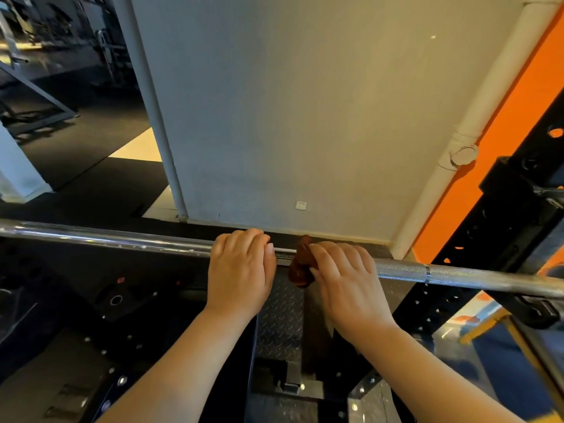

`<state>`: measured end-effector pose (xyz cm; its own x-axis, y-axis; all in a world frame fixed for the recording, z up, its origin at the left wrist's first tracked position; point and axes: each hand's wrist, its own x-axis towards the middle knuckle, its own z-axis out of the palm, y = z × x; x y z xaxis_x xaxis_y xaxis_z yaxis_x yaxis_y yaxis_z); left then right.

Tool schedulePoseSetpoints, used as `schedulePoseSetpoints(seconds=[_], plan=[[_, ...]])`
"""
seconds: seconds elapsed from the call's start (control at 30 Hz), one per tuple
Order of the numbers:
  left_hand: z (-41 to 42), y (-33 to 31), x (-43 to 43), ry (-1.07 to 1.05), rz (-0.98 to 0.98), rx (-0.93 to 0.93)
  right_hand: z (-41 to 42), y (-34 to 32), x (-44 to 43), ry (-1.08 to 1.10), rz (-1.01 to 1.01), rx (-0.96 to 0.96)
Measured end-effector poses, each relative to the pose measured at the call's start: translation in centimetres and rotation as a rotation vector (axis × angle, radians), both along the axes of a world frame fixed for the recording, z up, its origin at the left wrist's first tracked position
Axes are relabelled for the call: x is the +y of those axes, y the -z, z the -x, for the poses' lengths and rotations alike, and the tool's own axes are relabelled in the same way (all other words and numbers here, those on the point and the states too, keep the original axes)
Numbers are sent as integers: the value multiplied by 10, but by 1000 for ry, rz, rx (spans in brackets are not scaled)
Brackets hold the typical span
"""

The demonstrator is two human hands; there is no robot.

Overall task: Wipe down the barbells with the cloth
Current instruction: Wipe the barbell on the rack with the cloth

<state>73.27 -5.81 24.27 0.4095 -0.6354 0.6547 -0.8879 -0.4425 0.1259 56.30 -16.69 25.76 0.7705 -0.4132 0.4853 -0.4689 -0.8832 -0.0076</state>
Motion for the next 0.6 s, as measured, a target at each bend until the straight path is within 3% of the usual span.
schedulePoseSetpoints(seconds=[0.07,0.2,0.33,0.47,0.6], plan=[[0,0,-2,-15,-10,-6,-4,-12,-2,18,-7,56],[0,0,-3,-51,-38,-27,-36,-39,-6,95,-227,199],[-4,0,0,0,-47,-29,-25,-13,11,120,-100,49],[-1,3,-1,15,8,-46,2,10,3,-25,22,-8],[-3,6,-2,20,30,-16,-4,-9,1,81,-78,-41]])
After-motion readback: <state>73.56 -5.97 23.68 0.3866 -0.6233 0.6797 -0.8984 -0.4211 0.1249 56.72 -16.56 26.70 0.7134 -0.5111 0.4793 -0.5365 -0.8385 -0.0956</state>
